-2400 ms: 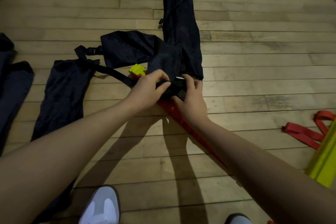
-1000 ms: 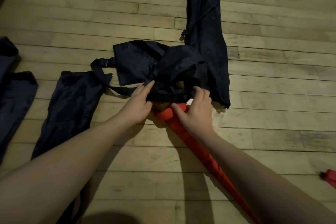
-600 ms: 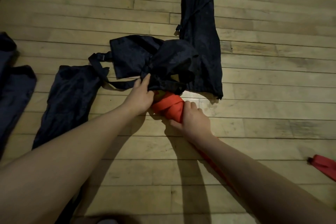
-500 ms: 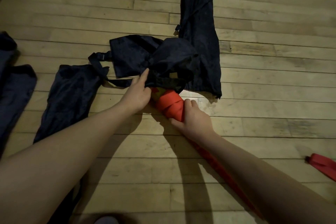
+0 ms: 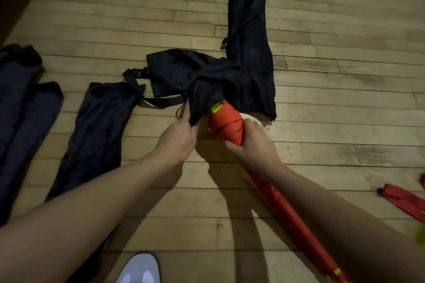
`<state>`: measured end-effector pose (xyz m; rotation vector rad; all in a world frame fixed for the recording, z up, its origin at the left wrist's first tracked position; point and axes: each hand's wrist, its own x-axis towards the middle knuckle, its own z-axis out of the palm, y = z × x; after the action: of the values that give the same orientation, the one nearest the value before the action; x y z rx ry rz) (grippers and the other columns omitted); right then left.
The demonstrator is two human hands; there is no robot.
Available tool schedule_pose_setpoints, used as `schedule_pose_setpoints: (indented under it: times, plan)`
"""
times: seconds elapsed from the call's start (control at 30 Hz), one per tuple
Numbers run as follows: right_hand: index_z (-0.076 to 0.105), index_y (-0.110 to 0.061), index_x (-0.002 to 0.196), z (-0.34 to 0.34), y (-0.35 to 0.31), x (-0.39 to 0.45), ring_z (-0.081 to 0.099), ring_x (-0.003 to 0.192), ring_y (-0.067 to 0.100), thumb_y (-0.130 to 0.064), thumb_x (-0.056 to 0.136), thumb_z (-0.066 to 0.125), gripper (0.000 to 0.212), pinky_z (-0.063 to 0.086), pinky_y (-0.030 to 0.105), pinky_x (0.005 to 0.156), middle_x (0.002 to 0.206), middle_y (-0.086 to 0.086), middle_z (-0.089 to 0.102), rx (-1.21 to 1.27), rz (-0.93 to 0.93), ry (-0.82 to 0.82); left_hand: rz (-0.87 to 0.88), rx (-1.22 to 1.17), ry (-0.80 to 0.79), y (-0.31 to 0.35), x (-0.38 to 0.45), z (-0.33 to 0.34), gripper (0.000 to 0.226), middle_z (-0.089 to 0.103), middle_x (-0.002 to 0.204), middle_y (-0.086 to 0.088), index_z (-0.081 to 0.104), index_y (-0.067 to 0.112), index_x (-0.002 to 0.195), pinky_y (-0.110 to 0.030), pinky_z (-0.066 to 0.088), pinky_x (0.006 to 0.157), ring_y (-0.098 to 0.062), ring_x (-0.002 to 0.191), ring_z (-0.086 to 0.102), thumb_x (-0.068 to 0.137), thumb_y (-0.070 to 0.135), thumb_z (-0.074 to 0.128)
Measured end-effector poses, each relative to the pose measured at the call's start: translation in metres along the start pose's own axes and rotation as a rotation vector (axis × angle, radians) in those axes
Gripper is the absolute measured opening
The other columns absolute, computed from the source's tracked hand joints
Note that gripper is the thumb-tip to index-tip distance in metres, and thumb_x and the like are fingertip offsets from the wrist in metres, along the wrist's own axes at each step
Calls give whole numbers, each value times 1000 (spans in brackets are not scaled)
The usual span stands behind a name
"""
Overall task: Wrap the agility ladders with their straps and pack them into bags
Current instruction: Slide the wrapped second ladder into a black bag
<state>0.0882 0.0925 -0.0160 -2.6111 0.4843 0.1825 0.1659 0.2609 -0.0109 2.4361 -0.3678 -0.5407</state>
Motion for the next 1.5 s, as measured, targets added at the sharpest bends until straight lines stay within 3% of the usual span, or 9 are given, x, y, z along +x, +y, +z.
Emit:
schedule_pose_setpoints:
  times: [0.13, 0.23, 0.3, 0.43, 0.57, 0.93, 1.1, 1.37, 1.5]
  plan:
    - [45, -11, 122, 10, -7, -3, 56, 102, 30, -48, 81, 65, 59, 45, 38, 74, 115, 9, 51, -18, 8, -45, 116, 323, 136, 17, -9, 2, 76, 52, 75, -1, -23, 26, 148, -30, 36, 55, -17, 58, 49, 101, 32, 36]
    - [44, -11, 125, 16, -9, -6, 56, 102, 29, -48, 82, 65, 60, 47, 39, 76, 116, 8, 50, -19, 2, -59, 212, 685, 133, 22, -3, 3, 67, 61, 108, -6, -11, 28, 152, -41, 39, 94, -28, 101, 55, 101, 43, 30]
    - [45, -12, 124, 18, -9, -6, 57, 102, 29, -48, 81, 65, 59, 49, 40, 77, 115, 8, 51, 7, 12, -51, 290, 828, 113, 26, -4, 5, 63, 51, 125, -8, 0, 28, 154, -43, 30, 102, -31, 114, 45, 101, 45, 29]
    - [47, -12, 124, 16, -3, -1, 57, 98, 28, -43, 82, 65, 55, 49, 37, 75, 113, 8, 52, 105, 46, -41, 489, 443, -45, 28, -15, 20, 58, 44, 122, -7, 18, 20, 153, -35, 40, 87, -25, 107, 47, 101, 30, 41]
    - [53, -10, 115, 13, 7, 0, 59, 91, 28, -40, 83, 63, 45, 51, 40, 75, 108, 9, 53, 168, 123, 9, 400, -6, -92, 29, -20, 38, 51, 54, 122, -8, 32, 16, 149, -39, 45, 91, -27, 109, 55, 100, 19, 47]
    - [49, -7, 118, 23, 33, -14, 51, 108, 27, -56, 77, 67, 67, 44, 37, 86, 115, 10, 52, -127, 84, 47, 285, 7, -99, 43, -3, 62, 52, 46, 126, -5, 38, 11, 145, -36, 42, 99, -23, 116, 49, 94, 5, 48]
    - [45, -11, 116, 21, 58, -46, 51, 107, 24, -65, 71, 68, 74, 46, 36, 87, 114, 5, 49, -174, 141, -80, 252, -2, -140, 56, -8, 77, 42, 52, 124, -5, 48, 13, 140, -33, 41, 100, -21, 119, 49, 98, 18, 48]
    - [43, -12, 117, 22, 75, -83, 50, 109, 26, -59, 72, 71, 71, 45, 40, 84, 117, 5, 47, -105, 288, -164, 252, 10, -172, 64, -24, 83, 27, 51, 101, -5, 61, 8, 116, -35, 44, 88, -21, 99, 52, 100, 22, 44]
    - [46, -12, 108, 22, 74, -82, 54, 97, 25, -56, 77, 66, 57, 46, 37, 73, 110, 5, 48, -45, 283, -133, 280, 21, -125, 68, -29, 76, 17, 52, 90, -6, 55, 7, 85, -39, 46, 79, -26, 90, 55, 99, 13, 45]
